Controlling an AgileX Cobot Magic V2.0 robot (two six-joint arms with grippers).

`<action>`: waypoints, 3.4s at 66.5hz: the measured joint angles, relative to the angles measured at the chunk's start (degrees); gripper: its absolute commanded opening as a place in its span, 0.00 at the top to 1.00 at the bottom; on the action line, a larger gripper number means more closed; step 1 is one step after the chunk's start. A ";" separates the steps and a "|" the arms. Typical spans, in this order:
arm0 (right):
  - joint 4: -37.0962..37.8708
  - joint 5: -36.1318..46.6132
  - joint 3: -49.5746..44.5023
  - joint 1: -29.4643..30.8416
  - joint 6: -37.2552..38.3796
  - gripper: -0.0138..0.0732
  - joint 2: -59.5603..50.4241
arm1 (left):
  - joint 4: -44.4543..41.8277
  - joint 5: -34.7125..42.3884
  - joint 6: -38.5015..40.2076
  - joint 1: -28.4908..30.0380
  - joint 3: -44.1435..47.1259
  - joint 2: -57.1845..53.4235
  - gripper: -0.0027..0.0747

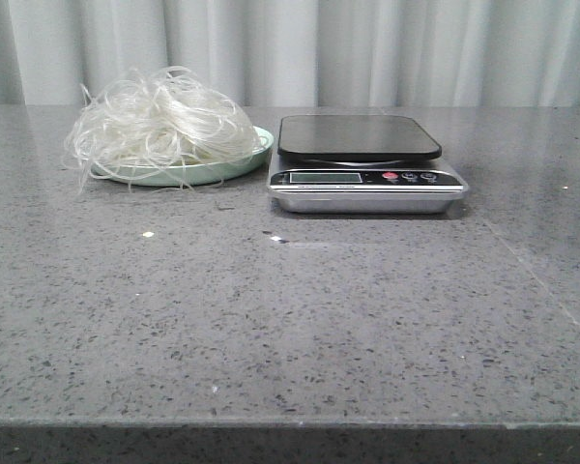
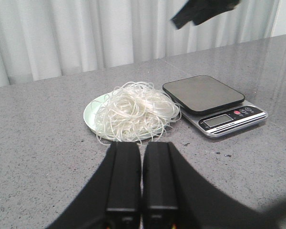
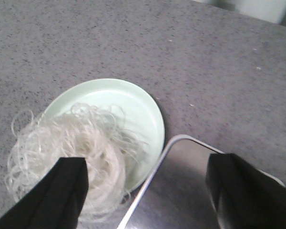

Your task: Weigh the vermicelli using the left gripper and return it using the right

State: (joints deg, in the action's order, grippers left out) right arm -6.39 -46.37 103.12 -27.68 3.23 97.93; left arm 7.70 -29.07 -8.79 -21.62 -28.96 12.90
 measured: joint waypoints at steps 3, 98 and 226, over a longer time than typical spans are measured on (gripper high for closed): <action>0.00 0.84 -3.59 0.64 -0.31 0.14 -3.00 | 0.00 0.00 0.00 0.00 0.00 0.00 0.80; 4.27 33.35 -81.41 4.92 -1.81 0.64 -86.07 | 0.00 0.02 0.00 0.00 0.00 0.00 0.80; 4.27 36.89 -84.68 17.06 -1.81 0.64 -89.20 | -4.94 23.27 3.01 21.76 29.11 -13.14 0.80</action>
State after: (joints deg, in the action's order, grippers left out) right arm -2.12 -9.48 18.43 -10.62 1.41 8.72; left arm 2.75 -5.79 -5.78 0.13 0.15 -0.24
